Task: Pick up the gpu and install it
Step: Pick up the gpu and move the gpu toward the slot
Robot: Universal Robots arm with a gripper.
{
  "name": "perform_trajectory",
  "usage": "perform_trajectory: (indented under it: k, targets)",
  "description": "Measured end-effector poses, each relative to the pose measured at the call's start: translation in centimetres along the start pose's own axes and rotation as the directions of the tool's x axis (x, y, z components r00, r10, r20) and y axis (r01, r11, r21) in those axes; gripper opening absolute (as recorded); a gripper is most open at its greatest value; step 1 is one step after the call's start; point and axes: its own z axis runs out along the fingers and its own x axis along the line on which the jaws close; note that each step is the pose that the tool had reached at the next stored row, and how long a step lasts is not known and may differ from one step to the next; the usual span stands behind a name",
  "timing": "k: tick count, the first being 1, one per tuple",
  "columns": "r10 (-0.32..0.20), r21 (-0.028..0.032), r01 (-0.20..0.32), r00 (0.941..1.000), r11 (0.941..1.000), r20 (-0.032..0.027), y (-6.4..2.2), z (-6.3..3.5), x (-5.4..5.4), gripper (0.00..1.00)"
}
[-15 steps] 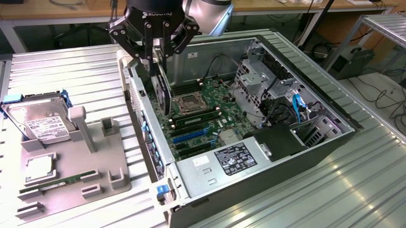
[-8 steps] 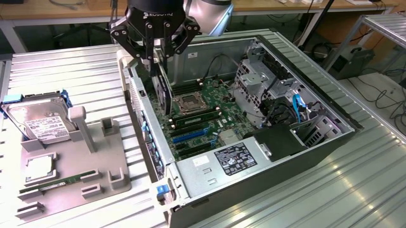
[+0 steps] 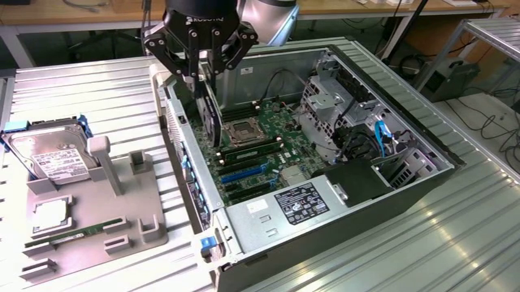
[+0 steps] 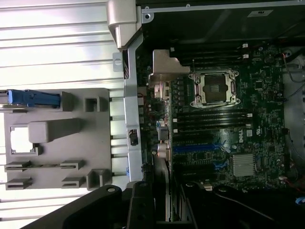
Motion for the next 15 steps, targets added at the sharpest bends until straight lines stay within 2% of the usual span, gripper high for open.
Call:
perform_trajectory:
  k: [15]
  targets:
    - [0.0,0.0,0.0,1.0,1.0,0.0,0.02,0.17,-0.42,0.26]
